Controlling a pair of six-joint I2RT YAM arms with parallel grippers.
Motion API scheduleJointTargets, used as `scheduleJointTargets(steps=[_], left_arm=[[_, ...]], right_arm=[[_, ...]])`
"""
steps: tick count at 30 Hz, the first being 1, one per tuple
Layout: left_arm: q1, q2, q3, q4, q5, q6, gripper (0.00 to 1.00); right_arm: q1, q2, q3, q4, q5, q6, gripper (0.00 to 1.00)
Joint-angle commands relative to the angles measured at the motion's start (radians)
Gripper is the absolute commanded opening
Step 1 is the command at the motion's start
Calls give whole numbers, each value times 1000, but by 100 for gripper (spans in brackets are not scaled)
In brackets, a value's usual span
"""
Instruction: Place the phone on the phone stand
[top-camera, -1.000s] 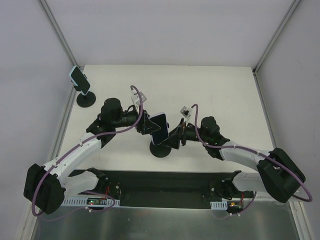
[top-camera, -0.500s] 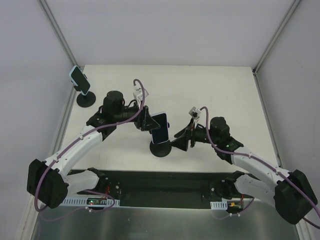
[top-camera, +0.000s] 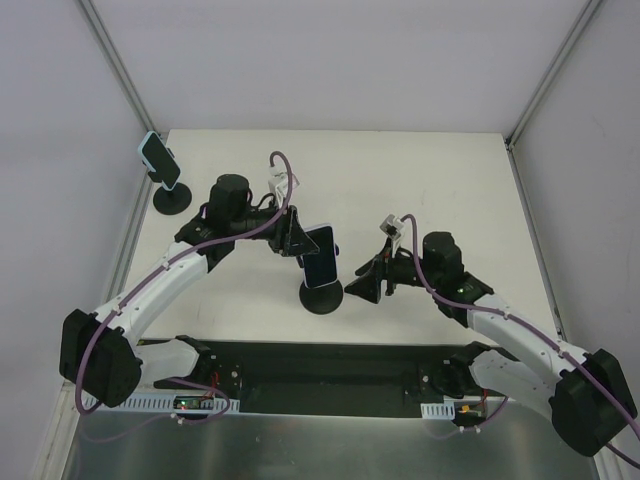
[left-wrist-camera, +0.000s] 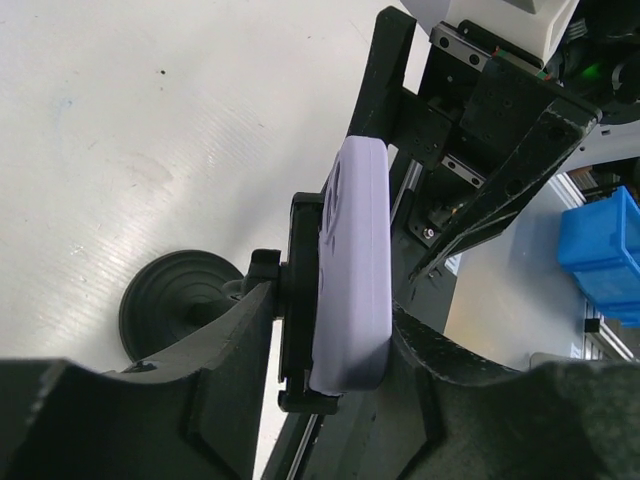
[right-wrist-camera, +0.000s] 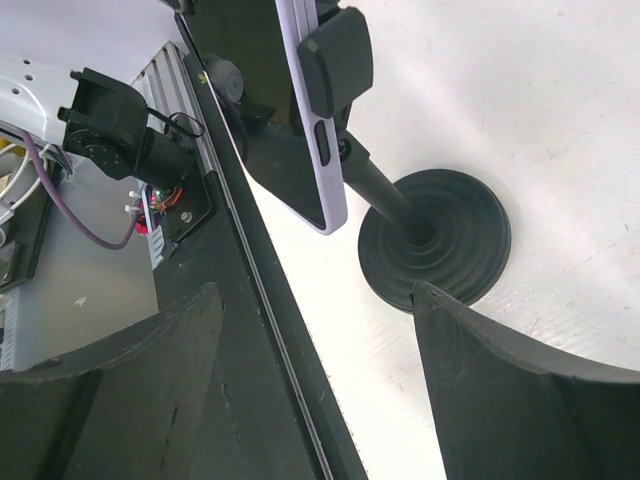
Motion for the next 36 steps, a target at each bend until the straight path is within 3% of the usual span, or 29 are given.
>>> scheduleJointTargets(steps=[1, 9, 13, 16, 20, 27, 32, 36], left_arm=[[15, 7, 35, -35, 55, 13, 37], [24, 18, 41, -45, 58, 22, 9], [26, 7, 44, -49, 58, 17, 3], [24, -2, 35, -48, 52, 22, 2], [26, -19, 9, -34, 24, 10, 0], [20, -229, -227, 243, -238, -217, 0], [-5, -324, -319, 343, -368, -297, 0], [-8, -320, -330, 354, -416, -329, 0]], right_arm=[[-7, -1, 45, 27, -27, -12, 79], [13, 94, 69, 128, -53, 31, 79], [56, 158, 58, 219, -29, 80, 82], [91, 196, 0, 380, 89, 227, 84], [119, 227, -133, 730, 258, 426, 85], [166, 295, -187, 904, 332, 546, 85], [209, 433, -175, 1130, 346, 670, 85], [243, 537, -129, 1204, 360, 700, 82]])
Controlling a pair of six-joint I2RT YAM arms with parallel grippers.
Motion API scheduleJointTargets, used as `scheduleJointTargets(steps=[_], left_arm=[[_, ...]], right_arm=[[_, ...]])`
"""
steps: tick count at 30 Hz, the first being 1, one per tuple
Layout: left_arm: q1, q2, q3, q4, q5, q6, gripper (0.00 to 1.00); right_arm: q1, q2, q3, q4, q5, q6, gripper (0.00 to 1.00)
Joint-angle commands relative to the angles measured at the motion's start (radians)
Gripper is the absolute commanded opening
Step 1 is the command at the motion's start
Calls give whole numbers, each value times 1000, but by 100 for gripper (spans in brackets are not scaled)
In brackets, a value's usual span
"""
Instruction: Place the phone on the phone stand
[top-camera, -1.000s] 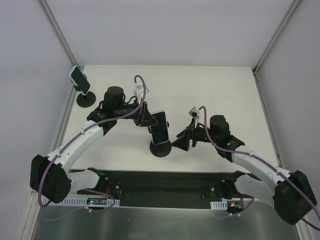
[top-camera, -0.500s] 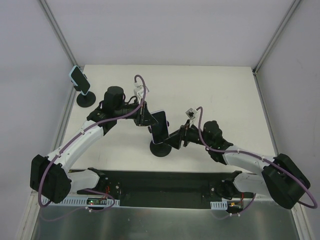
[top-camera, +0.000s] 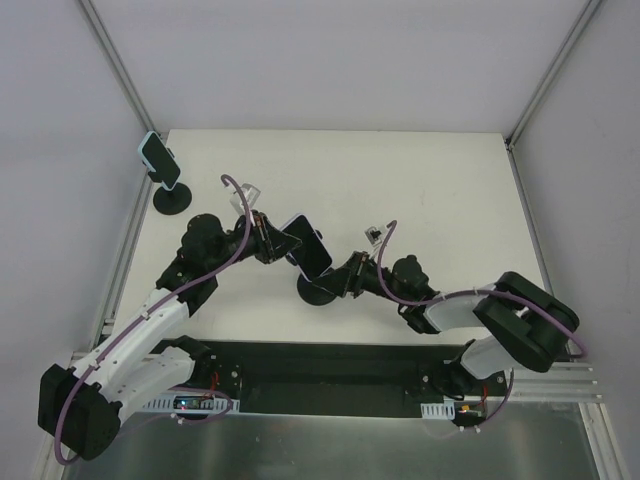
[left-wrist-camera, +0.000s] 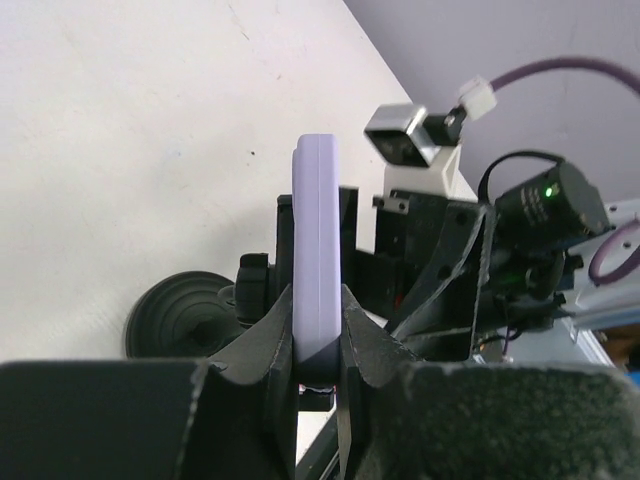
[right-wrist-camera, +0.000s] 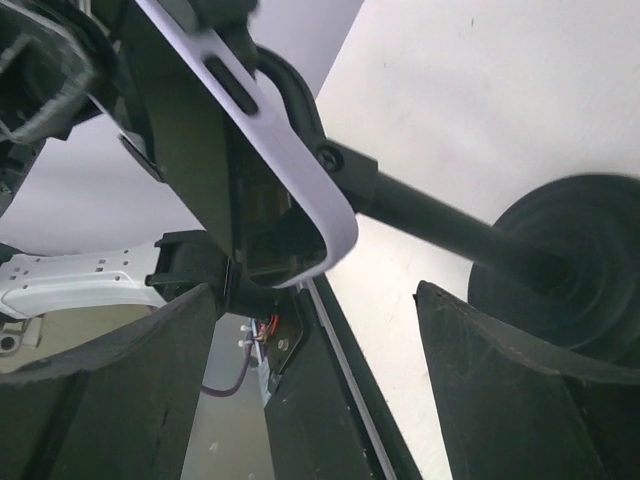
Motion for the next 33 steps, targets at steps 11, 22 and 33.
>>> scheduleJointTargets(steps=[11, 22, 33], left_arm=[[-13, 3, -46, 112, -117, -141, 0], [-13, -6, -57, 121, -120, -158, 0], [-14, -3, -71, 144, -114, -155, 0]], right_arm=[[60, 142, 134, 323, 72, 78, 78], [74, 114, 148, 323, 126, 99, 67], [92, 83, 115, 323, 185, 113, 38]])
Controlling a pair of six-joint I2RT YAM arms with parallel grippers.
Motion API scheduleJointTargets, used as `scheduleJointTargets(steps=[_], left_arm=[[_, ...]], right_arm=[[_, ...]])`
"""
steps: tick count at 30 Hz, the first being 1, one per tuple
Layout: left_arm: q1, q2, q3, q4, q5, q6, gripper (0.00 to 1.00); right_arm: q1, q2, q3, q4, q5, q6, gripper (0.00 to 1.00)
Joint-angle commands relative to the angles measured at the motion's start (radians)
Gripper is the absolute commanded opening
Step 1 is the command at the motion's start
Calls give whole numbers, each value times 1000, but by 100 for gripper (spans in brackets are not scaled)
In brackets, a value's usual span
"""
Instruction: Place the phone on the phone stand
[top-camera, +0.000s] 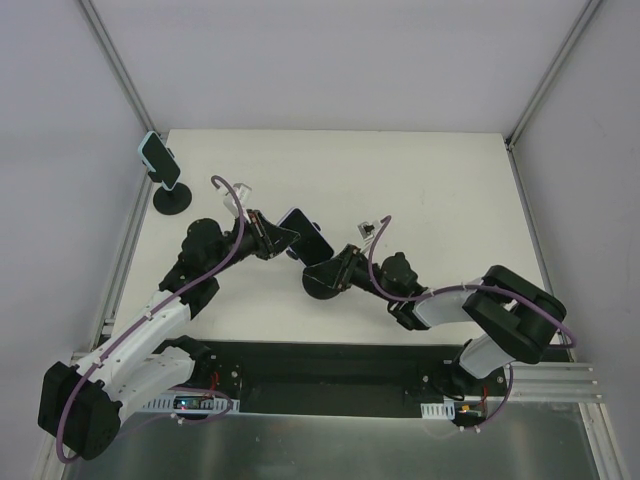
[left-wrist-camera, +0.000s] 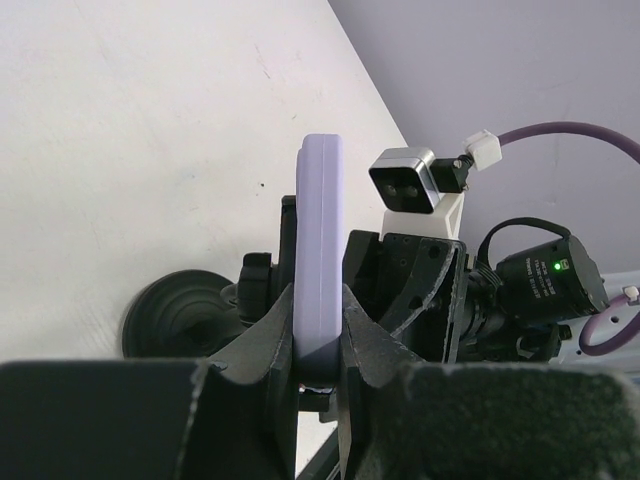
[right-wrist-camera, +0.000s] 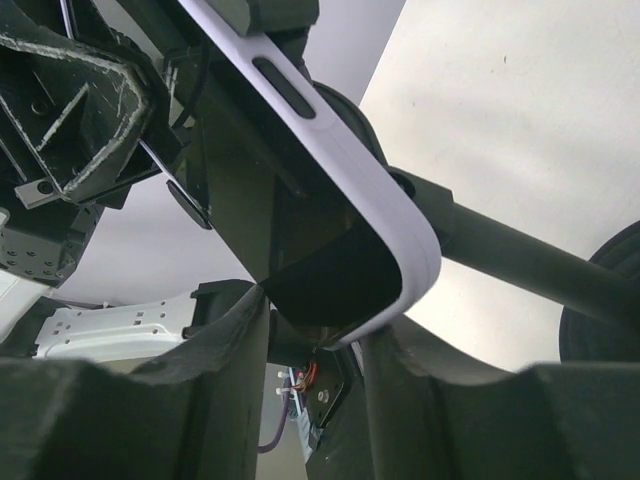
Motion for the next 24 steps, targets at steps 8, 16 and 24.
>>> scheduleJointTargets(steps=[8, 16, 24], left_arm=[[-8, 1, -15, 38, 21, -16, 0], [-7, -19, -9, 5, 7, -73, 0], [-7, -47, -24, 61, -36, -185, 0]], right_arm=[[10, -2, 14, 266, 77, 32, 17], [5, -33, -15, 266, 121, 58, 61], [5, -74, 2, 266, 180, 144, 58]])
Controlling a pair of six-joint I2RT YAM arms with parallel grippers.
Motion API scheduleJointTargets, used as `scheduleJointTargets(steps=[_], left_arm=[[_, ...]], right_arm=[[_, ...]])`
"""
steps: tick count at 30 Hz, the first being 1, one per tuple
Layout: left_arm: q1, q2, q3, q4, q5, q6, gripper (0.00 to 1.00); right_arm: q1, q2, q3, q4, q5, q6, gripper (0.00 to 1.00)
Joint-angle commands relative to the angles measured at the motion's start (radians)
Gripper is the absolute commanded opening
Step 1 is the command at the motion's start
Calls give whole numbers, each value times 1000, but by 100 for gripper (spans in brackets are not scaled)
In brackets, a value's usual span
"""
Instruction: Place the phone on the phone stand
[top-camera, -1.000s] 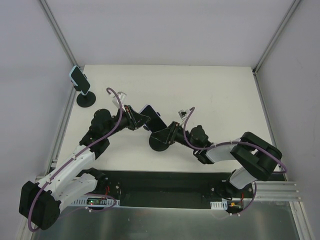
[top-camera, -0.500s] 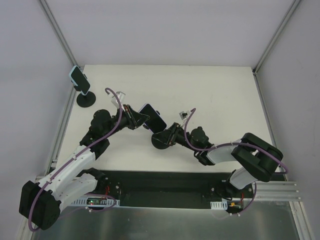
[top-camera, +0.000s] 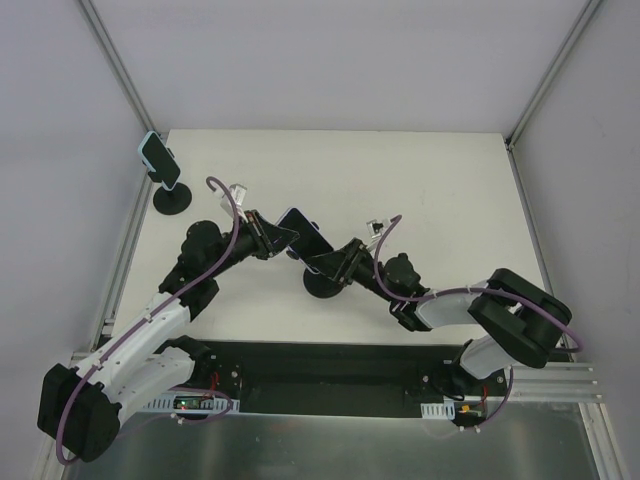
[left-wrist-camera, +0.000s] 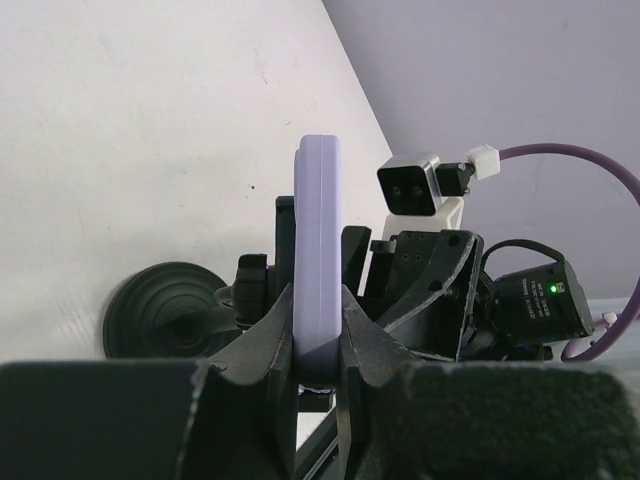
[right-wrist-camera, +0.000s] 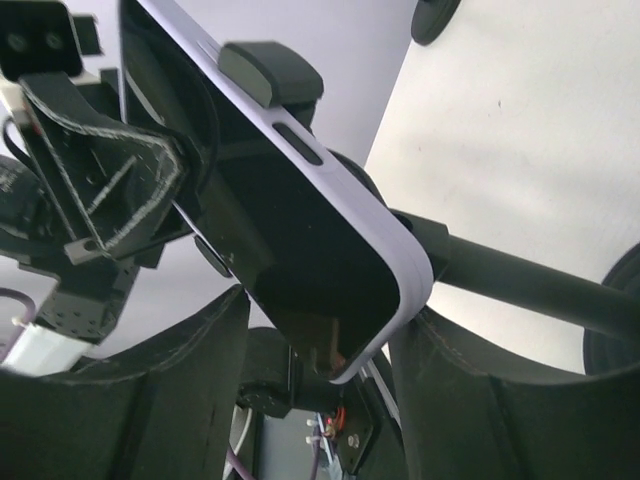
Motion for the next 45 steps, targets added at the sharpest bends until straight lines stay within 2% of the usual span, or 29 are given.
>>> scheduleJointTargets(steps=[1, 7, 12, 15, 18, 21, 22, 30, 31, 34, 35, 37, 40, 45], left_arm=[[-8, -39, -15, 48, -18, -108, 0], [-8, -34, -25, 65, -27, -131, 0], [-8, -28, -18, 72, -35, -143, 0], [-8, -24, -15, 69, -38, -143, 0], [-8, -18, -14, 72, -33, -145, 0], [-7, -10, -11, 75, -28, -146, 0], [-7, -10, -11, 75, -27, -145, 0], [-7, -10, 3, 54, -18, -123, 0], [-5, -13, 5, 54, -18, -122, 0], [-7, -27, 35, 9, -16, -85, 0], [-5, -31, 49, -18, -21, -47, 0], [-5, -48, 95, -101, -41, -1, 0], [-1, -57, 123, -120, -32, 27, 0], [1, -53, 127, -87, -19, 2, 0]], right_arm=[[-2, -51, 11, 257, 79, 73, 55], [5, -56, 17, 257, 88, 118, 49], [14, -53, 18, 257, 59, 98, 50], [21, -54, 14, 255, 50, 81, 44], [26, -56, 18, 255, 36, 64, 34], [28, -57, 26, 255, 22, 52, 17], [26, -59, 28, 257, 19, 51, 0], [25, -51, 34, 255, 4, 43, 0], [25, -45, 38, 257, -5, 52, 4], [18, -34, 29, 257, -4, 70, 65], [17, -34, 23, 257, -2, 72, 71], [14, -39, 12, 257, -16, 66, 77], [14, -34, 40, 257, -67, 52, 78], [25, -50, 83, 255, -116, 29, 72]])
